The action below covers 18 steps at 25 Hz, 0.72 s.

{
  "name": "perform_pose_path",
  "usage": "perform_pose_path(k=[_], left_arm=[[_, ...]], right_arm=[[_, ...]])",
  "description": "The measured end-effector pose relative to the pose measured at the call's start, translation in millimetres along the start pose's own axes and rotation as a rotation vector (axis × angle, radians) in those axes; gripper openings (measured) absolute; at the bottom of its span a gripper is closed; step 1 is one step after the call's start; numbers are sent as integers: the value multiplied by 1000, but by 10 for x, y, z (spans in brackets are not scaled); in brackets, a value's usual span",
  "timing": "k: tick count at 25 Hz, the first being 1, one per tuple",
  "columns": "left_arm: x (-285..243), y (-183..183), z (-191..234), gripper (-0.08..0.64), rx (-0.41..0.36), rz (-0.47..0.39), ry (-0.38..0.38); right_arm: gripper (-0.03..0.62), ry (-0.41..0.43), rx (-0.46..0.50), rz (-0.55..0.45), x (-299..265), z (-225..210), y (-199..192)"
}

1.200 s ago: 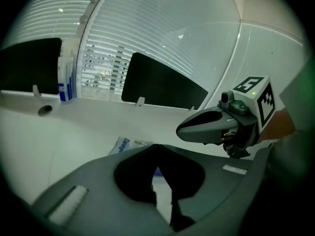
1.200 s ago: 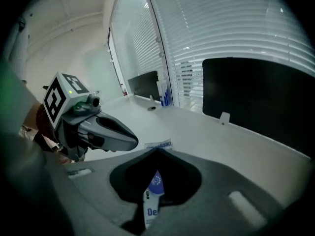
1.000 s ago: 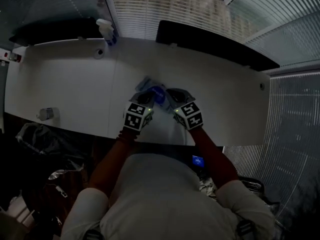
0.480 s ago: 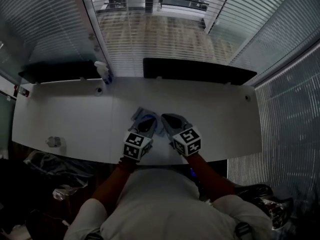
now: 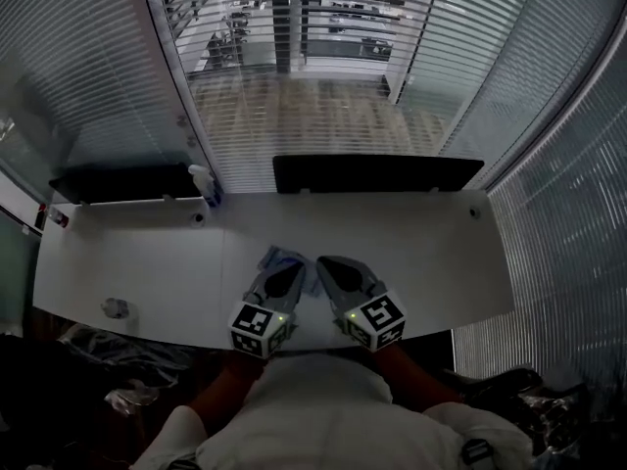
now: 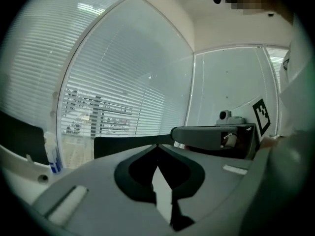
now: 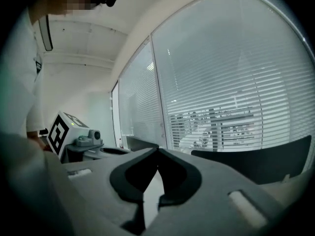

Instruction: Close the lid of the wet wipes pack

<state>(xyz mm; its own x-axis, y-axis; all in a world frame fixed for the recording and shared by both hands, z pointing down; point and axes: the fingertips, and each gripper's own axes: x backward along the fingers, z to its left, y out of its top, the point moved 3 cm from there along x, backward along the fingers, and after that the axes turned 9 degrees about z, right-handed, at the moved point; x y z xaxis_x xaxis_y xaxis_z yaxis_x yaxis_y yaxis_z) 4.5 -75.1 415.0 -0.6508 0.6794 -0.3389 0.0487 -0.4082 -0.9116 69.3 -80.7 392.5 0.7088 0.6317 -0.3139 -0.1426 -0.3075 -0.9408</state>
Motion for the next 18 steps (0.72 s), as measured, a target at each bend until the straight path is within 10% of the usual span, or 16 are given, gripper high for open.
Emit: perform_pose_path(k=[18], left_arm=[[275, 343, -258, 3, -33, -116, -9]], right_arm=[[0, -25, 18, -112, 371, 196, 261]])
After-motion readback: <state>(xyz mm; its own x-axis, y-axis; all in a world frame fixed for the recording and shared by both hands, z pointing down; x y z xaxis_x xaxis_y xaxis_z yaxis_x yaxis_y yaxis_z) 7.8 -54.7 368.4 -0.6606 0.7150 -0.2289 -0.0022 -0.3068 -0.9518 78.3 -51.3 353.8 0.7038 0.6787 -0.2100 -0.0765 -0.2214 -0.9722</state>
